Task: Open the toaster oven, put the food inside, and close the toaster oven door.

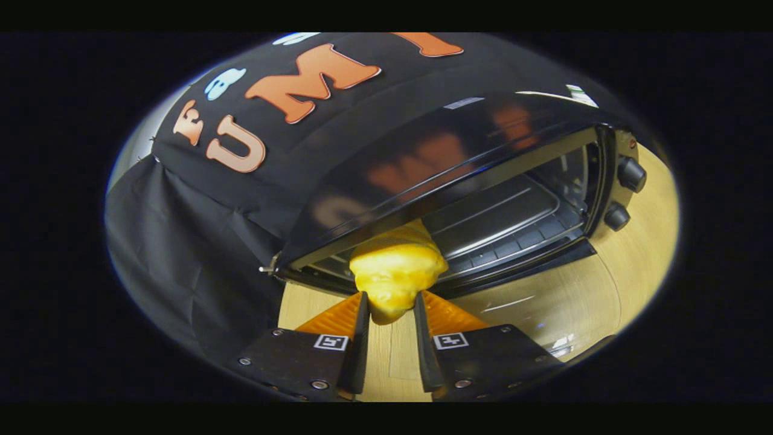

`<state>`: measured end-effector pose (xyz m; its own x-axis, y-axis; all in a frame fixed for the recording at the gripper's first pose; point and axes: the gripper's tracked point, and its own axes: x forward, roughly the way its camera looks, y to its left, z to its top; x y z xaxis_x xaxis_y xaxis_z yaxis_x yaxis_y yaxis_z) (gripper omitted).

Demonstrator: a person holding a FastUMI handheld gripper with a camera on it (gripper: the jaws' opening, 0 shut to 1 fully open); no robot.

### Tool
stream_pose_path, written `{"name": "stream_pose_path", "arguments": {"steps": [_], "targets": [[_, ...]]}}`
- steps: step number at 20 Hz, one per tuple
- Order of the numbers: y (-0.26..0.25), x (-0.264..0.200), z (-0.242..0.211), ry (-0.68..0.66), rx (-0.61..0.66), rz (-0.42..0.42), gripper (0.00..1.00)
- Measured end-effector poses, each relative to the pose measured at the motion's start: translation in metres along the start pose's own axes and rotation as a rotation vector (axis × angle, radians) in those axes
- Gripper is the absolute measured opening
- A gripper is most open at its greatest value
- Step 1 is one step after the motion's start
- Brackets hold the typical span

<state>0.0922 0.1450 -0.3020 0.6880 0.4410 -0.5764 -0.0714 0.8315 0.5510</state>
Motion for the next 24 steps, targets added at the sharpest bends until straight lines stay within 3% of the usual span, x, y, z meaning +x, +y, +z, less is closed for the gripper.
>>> {"name": "stream_pose_path", "arguments": {"steps": [10, 15, 17, 21, 24], "targets": [[-0.006, 0.031, 0.033, -0.115, 0.078, -0.03, 0.39], [-0.011, 0.039, 0.041, -0.167, 0.062, -0.079, 0.49], [-0.012, 0.034, 0.037, -0.163, 0.042, -0.095, 0.59], [-0.012, 0.01, 0.026, -0.156, -0.023, -0.127, 0.97], [-0.013, -0.016, 0.014, -0.142, -0.096, -0.153, 0.99]]}}
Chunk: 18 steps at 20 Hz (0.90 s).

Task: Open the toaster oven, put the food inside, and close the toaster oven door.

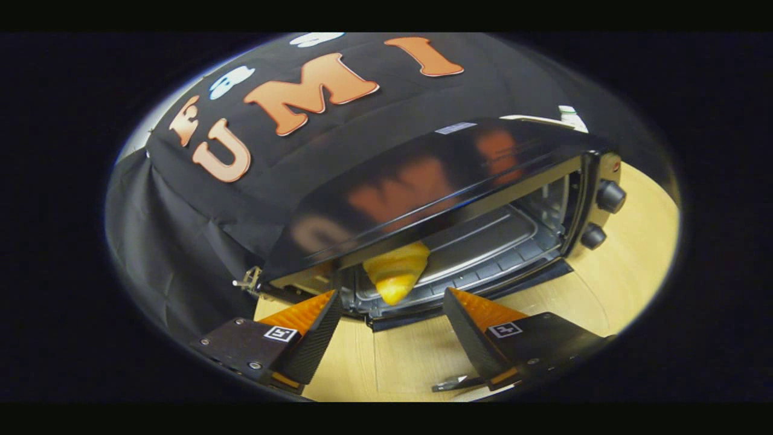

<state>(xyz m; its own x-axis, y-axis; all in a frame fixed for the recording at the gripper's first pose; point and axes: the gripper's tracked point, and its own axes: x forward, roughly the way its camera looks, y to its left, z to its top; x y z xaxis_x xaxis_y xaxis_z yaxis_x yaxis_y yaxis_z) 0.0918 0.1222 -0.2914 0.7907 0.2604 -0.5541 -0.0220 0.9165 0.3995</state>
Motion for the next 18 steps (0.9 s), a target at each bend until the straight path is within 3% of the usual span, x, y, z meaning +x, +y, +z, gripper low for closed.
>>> {"name": "stream_pose_path", "arguments": {"steps": [7, 18], "targets": [[-0.04, -0.064, -0.027, 0.052, -0.237, -0.114, 0.99], [-0.091, -0.104, -0.097, 0.195, -0.39, -0.222, 0.99]]}}
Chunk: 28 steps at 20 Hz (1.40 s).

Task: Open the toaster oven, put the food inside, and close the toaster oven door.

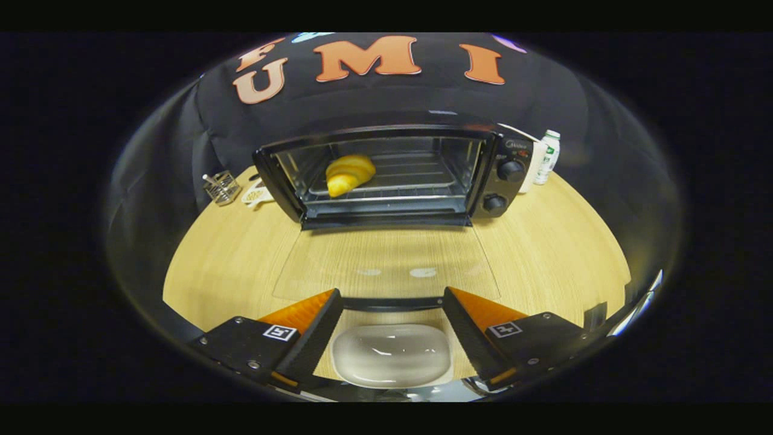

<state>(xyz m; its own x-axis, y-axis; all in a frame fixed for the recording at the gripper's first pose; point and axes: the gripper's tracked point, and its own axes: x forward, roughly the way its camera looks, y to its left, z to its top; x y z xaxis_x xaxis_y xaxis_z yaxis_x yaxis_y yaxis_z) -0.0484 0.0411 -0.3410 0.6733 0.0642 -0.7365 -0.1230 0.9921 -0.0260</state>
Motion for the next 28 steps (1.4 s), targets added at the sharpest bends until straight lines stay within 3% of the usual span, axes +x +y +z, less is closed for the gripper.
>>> {"name": "stream_pose_path", "arguments": {"steps": [12, 28], "targets": [[-0.004, 0.028, -0.054, 0.151, -0.064, -0.002, 0.99], [0.003, 0.048, -0.048, 0.159, -0.022, -0.014, 1.0]]}}
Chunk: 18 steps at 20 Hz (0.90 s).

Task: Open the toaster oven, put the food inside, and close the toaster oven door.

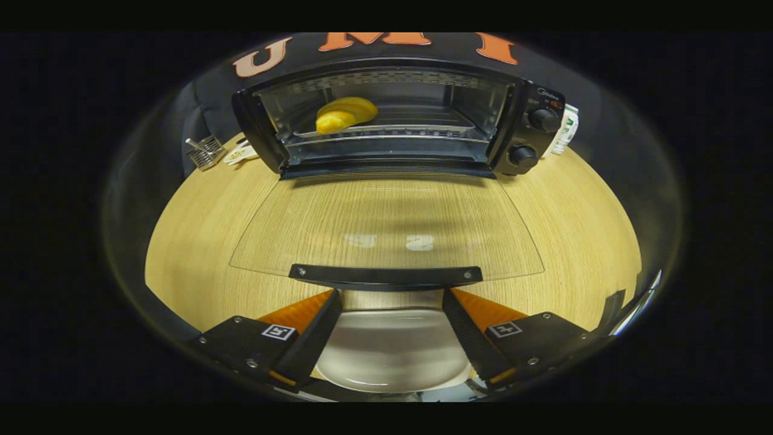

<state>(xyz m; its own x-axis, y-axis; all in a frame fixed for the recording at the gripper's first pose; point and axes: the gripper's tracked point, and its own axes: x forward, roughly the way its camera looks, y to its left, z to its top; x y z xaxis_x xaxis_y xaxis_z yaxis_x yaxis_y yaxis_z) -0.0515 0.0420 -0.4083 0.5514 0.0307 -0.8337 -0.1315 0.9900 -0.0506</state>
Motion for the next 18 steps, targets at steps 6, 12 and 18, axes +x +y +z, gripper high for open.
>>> {"name": "stream_pose_path", "arguments": {"steps": [6, 12, 18], "targets": [[-0.001, -0.019, 0.013, -0.04, 0.001, 0.014, 1.0], [0.0, -0.043, 0.043, -0.118, 0.006, 0.02, 1.0], [-0.001, -0.058, 0.085, -0.196, 0.012, 0.003, 1.0]]}}
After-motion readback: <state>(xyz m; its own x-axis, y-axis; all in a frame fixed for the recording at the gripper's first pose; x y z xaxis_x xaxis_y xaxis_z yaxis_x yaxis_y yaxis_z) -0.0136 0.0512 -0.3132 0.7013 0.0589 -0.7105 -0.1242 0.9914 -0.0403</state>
